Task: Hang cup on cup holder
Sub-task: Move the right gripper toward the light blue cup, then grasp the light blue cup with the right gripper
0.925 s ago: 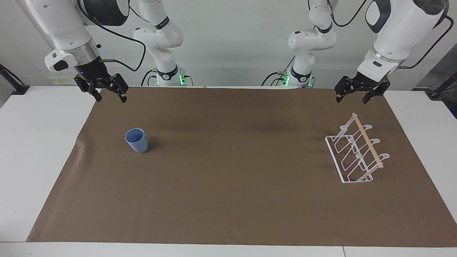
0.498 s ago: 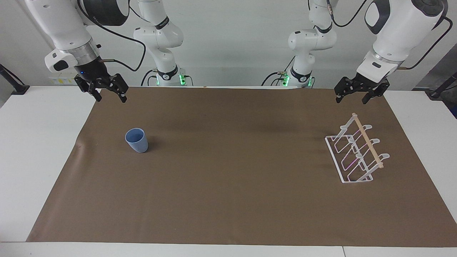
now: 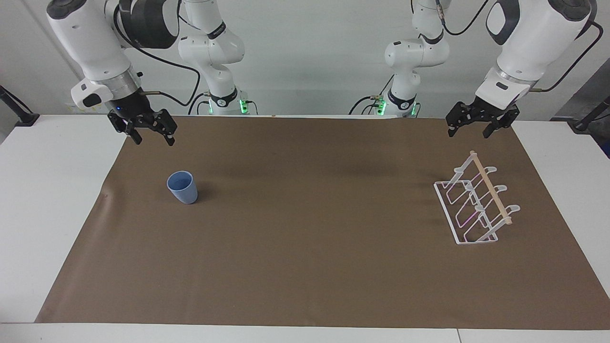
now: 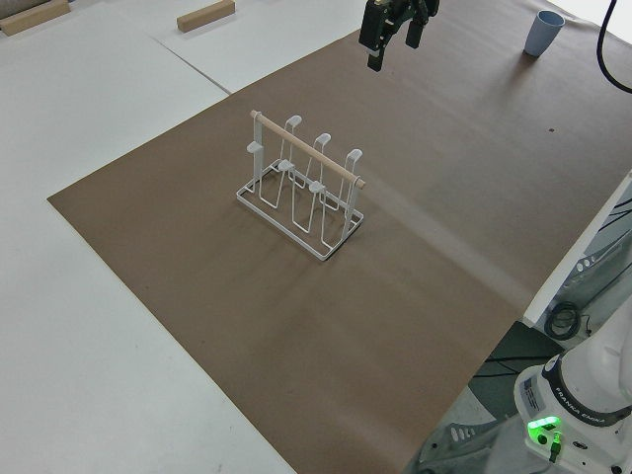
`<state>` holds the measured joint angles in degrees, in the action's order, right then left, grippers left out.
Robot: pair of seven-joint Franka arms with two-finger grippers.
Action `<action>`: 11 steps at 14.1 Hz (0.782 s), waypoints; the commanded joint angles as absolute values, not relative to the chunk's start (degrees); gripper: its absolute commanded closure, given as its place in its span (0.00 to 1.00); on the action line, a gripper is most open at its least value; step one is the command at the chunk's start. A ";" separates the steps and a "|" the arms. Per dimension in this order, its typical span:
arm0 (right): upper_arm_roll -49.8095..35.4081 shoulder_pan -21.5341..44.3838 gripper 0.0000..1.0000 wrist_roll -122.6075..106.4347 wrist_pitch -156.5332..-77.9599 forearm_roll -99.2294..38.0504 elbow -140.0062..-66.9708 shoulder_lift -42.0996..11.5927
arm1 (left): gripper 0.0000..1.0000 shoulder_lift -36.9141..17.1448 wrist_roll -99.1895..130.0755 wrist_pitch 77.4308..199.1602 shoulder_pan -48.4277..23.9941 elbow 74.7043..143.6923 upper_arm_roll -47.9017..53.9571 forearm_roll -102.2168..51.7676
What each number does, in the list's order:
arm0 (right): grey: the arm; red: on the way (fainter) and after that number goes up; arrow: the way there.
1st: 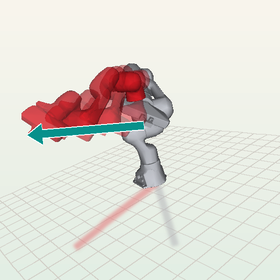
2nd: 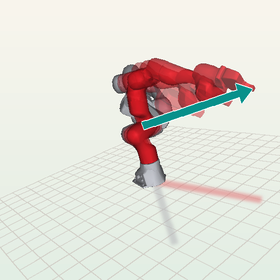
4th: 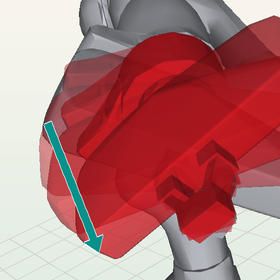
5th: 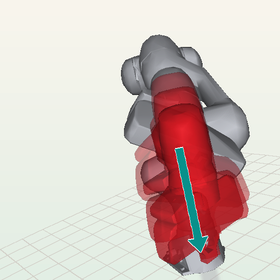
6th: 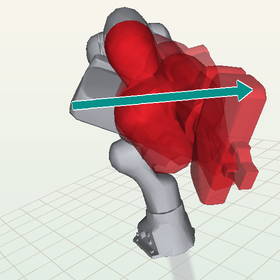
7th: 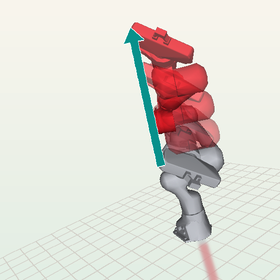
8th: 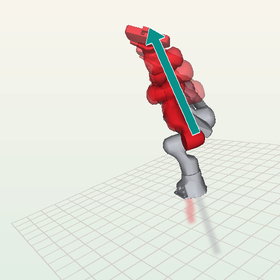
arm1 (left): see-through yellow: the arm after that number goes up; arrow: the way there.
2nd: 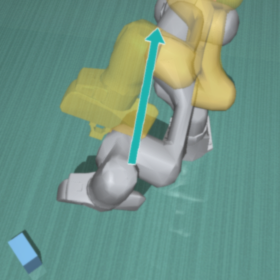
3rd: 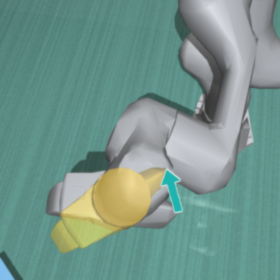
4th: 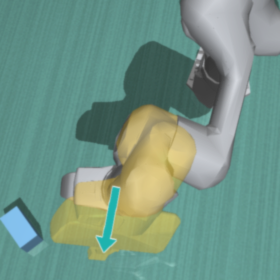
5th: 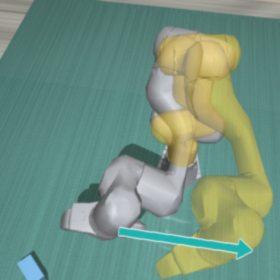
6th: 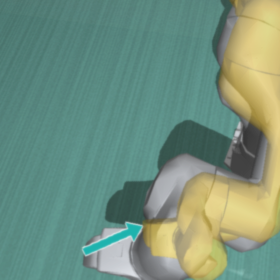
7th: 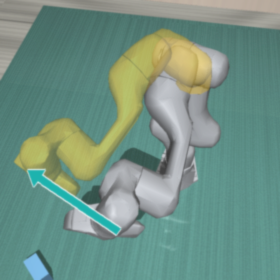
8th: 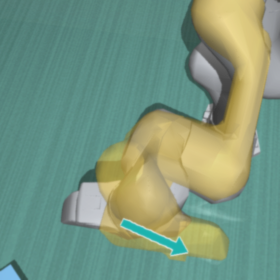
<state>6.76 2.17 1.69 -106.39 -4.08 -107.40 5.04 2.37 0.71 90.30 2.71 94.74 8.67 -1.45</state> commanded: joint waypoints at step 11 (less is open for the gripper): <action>4.83 3.25 0.00 -1.58 -124.36 -4.66 -123.83 1.68 | 0.00 4.13 -0.18 91.93 2.90 96.94 8.53 -1.05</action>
<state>4.95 3.47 -0.09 -121.90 -4.08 -122.58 2.56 2.42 0.70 90.38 2.71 94.80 8.67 -1.45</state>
